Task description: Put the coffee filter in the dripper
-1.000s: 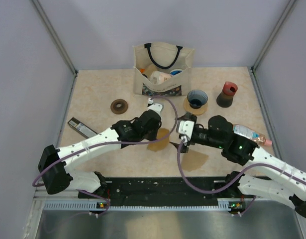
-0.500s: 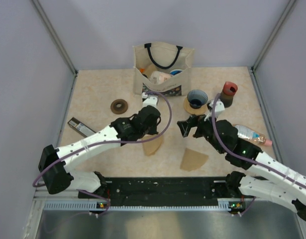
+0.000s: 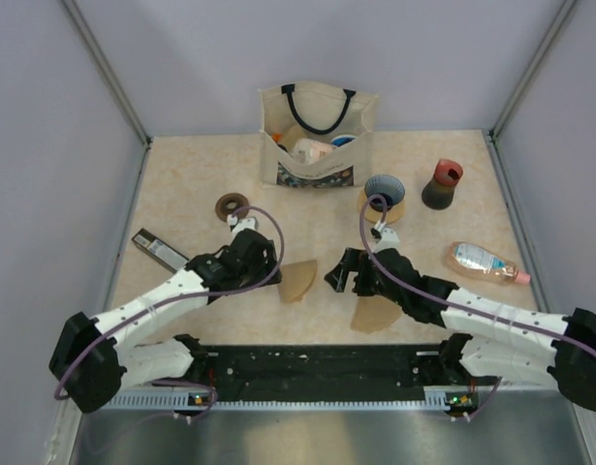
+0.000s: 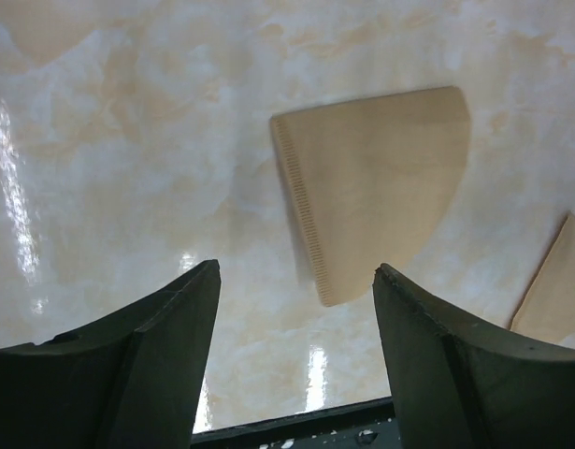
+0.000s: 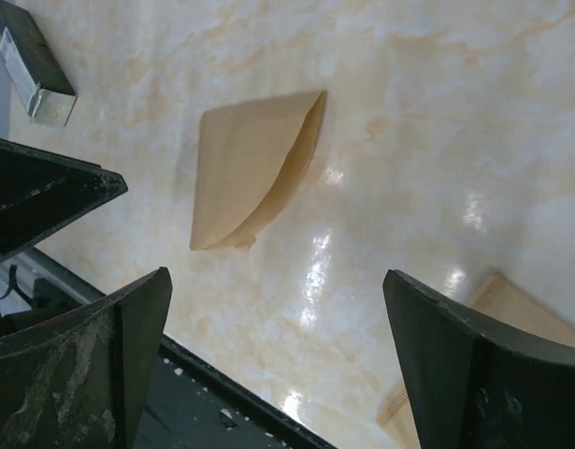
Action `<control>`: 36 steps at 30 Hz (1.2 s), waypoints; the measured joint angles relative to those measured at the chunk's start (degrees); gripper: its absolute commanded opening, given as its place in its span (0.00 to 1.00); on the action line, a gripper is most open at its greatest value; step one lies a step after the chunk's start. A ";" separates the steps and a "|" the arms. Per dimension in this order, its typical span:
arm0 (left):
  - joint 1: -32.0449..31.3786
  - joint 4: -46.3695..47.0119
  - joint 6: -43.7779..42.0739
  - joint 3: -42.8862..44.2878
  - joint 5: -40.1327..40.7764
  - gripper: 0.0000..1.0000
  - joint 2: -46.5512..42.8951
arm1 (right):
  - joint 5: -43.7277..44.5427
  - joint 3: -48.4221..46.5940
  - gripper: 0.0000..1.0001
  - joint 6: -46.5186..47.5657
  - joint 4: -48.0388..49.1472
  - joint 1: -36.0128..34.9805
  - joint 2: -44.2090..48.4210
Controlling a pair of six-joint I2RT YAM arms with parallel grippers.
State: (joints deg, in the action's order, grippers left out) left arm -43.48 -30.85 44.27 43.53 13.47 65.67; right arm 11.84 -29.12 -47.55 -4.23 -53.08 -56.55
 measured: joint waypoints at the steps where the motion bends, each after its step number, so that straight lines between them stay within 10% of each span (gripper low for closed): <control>1: 2.01 1.16 0.85 -2.64 -1.84 0.66 -1.55 | -0.98 0.72 0.94 -1.64 2.08 0.00 -1.62; 12: 9.77 16.06 6.16 -11.98 -19.71 0.23 1.22 | -5.40 0.50 0.87 -14.60 19.17 -0.07 -23.37; 36: 9.81 20.20 7.04 -13.00 -21.35 0.00 10.38 | -8.50 -5.95 0.79 -19.58 32.17 -1.20 -36.13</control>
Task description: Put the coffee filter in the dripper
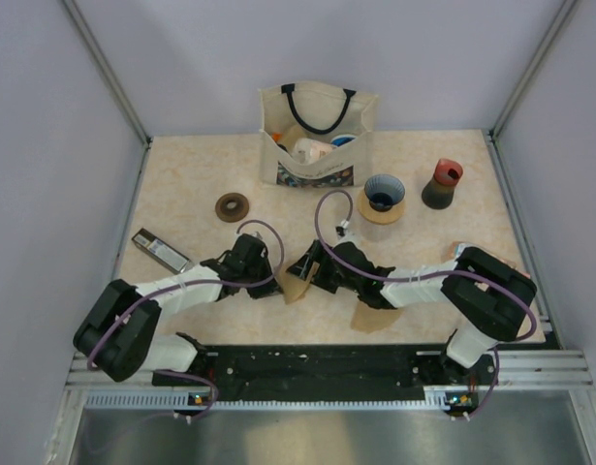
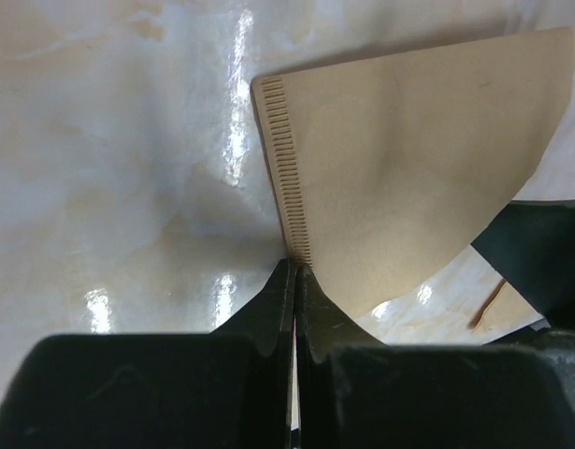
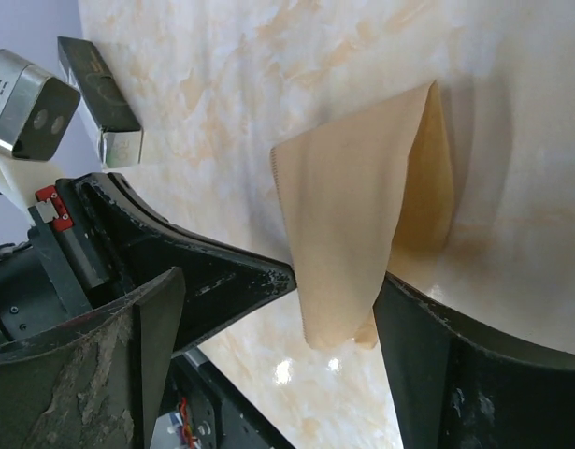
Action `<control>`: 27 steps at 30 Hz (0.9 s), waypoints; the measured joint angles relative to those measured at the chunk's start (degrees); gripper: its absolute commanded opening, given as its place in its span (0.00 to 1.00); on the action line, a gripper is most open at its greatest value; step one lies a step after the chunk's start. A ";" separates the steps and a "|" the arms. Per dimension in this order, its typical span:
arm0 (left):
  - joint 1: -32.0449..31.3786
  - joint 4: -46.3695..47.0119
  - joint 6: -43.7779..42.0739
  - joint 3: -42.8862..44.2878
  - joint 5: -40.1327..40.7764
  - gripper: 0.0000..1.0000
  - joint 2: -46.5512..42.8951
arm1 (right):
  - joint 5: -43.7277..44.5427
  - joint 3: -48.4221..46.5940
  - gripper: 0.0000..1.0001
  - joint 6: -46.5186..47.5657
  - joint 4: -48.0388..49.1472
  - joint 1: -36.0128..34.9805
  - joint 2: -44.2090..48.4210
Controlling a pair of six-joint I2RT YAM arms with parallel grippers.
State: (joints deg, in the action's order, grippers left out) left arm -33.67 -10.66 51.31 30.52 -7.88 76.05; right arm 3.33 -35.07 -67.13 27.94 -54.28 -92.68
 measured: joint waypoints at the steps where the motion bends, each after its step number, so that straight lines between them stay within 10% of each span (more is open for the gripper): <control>1: 0.00 0.55 0.02 0.00 -0.24 0.00 0.31 | 0.04 -0.13 0.78 0.02 0.02 -0.02 0.00; 10: 0.02 4.15 0.02 0.02 -2.32 0.00 2.16 | -0.07 -1.40 0.57 0.44 2.47 -0.04 -4.26; 19: 0.02 5.14 0.00 0.00 -3.28 0.03 2.69 | 0.57 -3.23 0.00 7.30 2.82 -0.20 -6.27; 22: 0.04 3.06 -0.31 0.02 -3.19 0.23 0.59 | 0.48 -3.08 0.00 16.17 2.23 -0.31 -3.78; 27: 0.04 -6.60 -2.49 1.46 -1.11 0.90 -13.77 | -3.63 -3.26 0.00 41.90 -4.55 -0.35 7.82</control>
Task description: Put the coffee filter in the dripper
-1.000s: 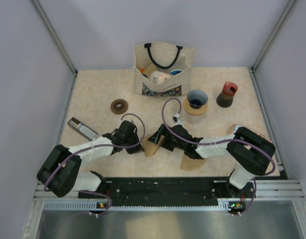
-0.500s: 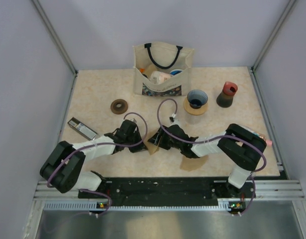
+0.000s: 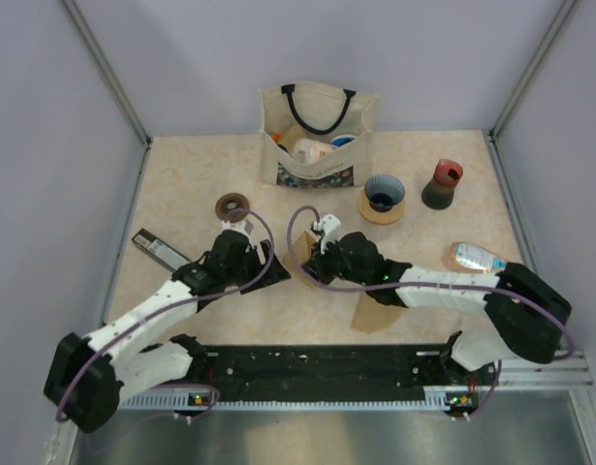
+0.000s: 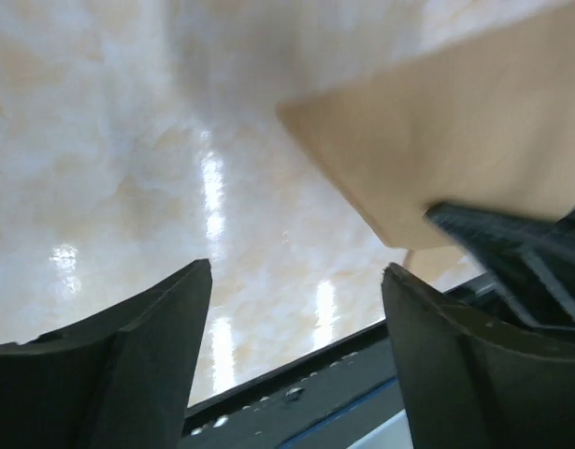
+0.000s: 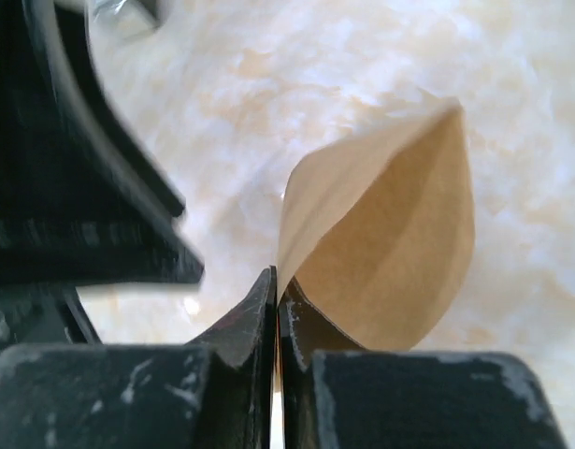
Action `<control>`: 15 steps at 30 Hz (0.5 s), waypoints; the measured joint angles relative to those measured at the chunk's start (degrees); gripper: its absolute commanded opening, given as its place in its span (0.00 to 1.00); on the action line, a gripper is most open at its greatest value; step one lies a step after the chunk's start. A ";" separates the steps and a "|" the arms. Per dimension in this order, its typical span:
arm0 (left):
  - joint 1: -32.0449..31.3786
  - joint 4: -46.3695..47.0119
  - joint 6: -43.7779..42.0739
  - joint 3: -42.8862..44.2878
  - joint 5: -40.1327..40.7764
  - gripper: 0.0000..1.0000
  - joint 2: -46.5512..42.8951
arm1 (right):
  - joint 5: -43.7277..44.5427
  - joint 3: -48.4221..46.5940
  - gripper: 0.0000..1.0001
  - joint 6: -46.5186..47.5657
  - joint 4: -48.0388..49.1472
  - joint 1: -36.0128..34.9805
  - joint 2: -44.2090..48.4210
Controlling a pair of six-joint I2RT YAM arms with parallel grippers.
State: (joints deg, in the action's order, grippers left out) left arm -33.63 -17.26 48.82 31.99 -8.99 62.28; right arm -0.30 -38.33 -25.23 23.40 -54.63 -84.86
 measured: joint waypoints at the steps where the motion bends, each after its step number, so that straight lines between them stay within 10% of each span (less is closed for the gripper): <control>1: 0.00 -2.32 -0.52 1.18 0.98 0.99 -3.48 | -2.21 -0.02 0.00 7.02 -2.40 0.00 2.84; 9: 0.42 -12.28 -2.91 12.04 6.54 0.99 -16.68 | -17.55 -0.04 0.00 59.63 -31.54 -0.15 21.46; 15: 0.72 -12.31 -6.75 14.84 -2.25 0.99 -13.44 | -25.03 -5.35 0.00 81.42 -47.41 -0.17 26.86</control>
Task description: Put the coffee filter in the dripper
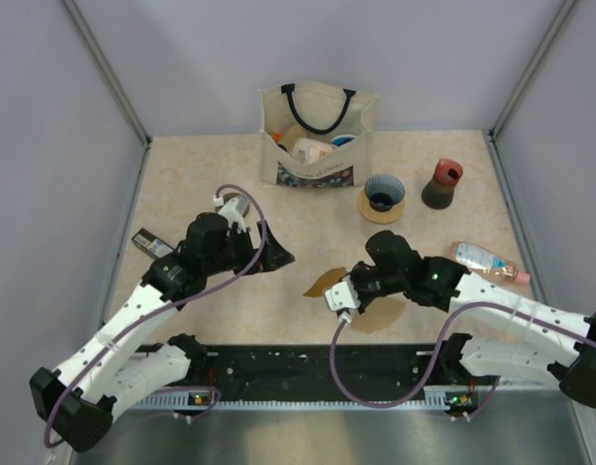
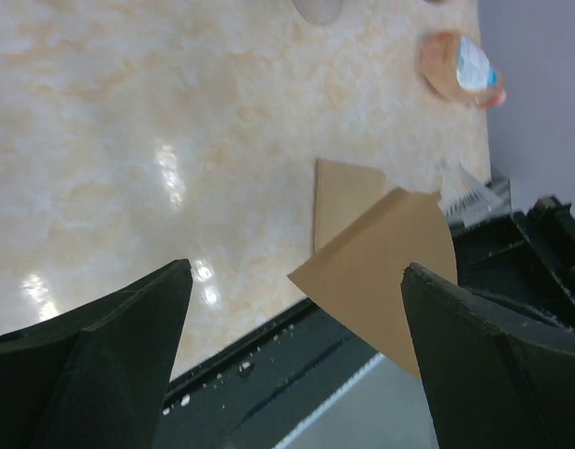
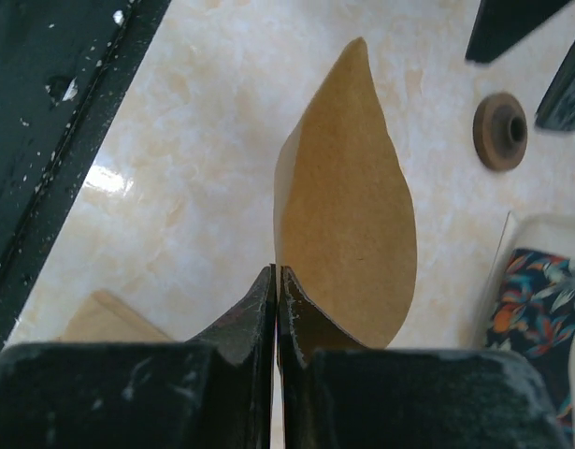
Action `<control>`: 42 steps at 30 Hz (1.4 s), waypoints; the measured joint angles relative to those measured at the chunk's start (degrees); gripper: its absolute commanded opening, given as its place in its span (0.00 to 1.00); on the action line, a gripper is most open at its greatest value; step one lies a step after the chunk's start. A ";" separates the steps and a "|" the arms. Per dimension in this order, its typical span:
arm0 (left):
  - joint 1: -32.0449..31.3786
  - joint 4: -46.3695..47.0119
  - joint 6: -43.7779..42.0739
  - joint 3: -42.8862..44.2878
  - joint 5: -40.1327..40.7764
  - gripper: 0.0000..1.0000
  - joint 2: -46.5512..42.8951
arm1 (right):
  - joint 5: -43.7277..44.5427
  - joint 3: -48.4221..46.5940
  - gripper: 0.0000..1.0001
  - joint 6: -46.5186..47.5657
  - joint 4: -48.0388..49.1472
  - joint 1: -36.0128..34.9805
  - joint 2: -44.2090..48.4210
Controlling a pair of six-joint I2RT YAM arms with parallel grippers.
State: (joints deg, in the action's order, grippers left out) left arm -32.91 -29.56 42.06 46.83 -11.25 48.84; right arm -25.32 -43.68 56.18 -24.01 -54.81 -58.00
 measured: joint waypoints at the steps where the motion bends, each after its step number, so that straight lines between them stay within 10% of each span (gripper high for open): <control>1: 0.00 0.50 -0.66 0.11 -2.47 0.99 1.03 | -0.83 -1.81 0.00 3.02 -2.62 -0.02 -0.66; 14: -5.31 3.89 -8.96 3.21 -17.57 0.98 10.51 | 0.42 -21.40 0.00 22.53 -23.78 -0.11 -19.37; 25: -9.64 2.47 -10.91 6.29 -10.10 0.68 19.19 | -0.52 -21.73 0.00 26.58 -27.43 -0.20 -19.32; 36: -10.58 2.47 -11.78 6.73 -9.31 0.00 22.03 | -1.64 -22.03 0.00 28.22 -28.09 -0.31 -19.23; 42: -10.64 0.11 -12.28 8.66 -0.13 0.00 22.03 | -3.32 -21.55 0.00 28.06 -26.75 -0.33 -18.14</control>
State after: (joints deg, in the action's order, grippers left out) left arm -43.55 -29.45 29.78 55.48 -11.38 70.87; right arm -28.64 -65.23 84.25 -50.76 -55.13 -76.14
